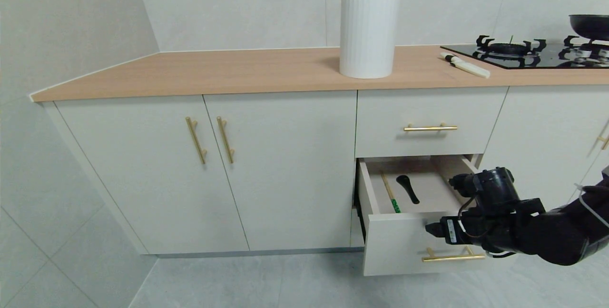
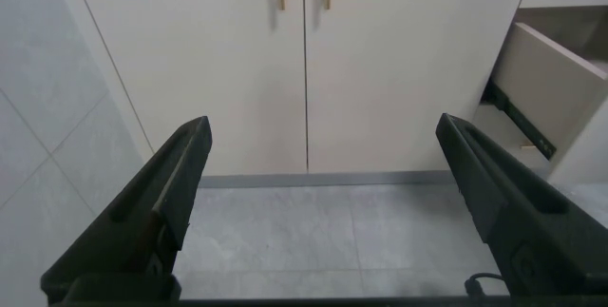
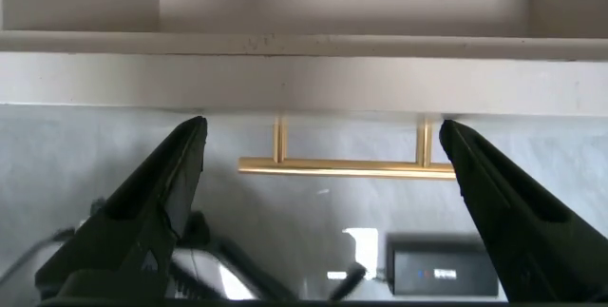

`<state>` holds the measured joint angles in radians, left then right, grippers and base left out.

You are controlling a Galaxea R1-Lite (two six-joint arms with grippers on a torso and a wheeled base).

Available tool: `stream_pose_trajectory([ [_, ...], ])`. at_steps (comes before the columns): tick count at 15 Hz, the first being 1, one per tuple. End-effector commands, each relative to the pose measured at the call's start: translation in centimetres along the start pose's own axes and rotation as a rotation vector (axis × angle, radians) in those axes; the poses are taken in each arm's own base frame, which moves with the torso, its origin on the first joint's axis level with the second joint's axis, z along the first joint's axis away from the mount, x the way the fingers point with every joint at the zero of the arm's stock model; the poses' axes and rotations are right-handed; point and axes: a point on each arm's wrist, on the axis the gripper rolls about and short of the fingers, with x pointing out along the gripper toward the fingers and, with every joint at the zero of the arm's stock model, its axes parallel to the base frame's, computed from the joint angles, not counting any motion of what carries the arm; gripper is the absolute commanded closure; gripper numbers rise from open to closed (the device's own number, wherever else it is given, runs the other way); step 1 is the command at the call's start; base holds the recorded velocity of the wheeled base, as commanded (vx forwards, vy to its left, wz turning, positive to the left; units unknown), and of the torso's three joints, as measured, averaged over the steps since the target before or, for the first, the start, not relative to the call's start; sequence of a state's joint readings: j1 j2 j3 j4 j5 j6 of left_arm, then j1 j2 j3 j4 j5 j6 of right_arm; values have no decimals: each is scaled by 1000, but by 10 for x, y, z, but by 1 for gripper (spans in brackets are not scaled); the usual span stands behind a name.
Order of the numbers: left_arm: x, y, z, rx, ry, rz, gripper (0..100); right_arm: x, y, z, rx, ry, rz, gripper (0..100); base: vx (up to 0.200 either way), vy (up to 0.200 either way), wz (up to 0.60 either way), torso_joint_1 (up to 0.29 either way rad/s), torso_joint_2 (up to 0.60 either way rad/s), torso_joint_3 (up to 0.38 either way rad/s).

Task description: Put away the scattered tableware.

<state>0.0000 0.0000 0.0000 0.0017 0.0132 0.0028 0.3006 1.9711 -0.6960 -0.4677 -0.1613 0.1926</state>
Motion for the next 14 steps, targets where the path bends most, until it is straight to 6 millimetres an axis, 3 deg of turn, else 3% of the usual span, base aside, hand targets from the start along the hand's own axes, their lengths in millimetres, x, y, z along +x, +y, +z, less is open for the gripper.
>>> stream_pose_trajectory([
  [1, 0, 0, 0, 0, 1, 1, 0, 15, 3, 1, -2, 17, -3, 0, 0, 0, 0, 0, 0, 0],
  [10, 0, 0, 0, 0, 1, 1, 0, 69, 4, 39, -20, -62, -16, 0, 0, 0, 0, 0, 0, 0],
  [14, 0, 0, 0, 0, 1, 1, 0, 87, -3, 41, 2, -103, -28, 0, 0, 0, 0, 0, 0, 0],
])
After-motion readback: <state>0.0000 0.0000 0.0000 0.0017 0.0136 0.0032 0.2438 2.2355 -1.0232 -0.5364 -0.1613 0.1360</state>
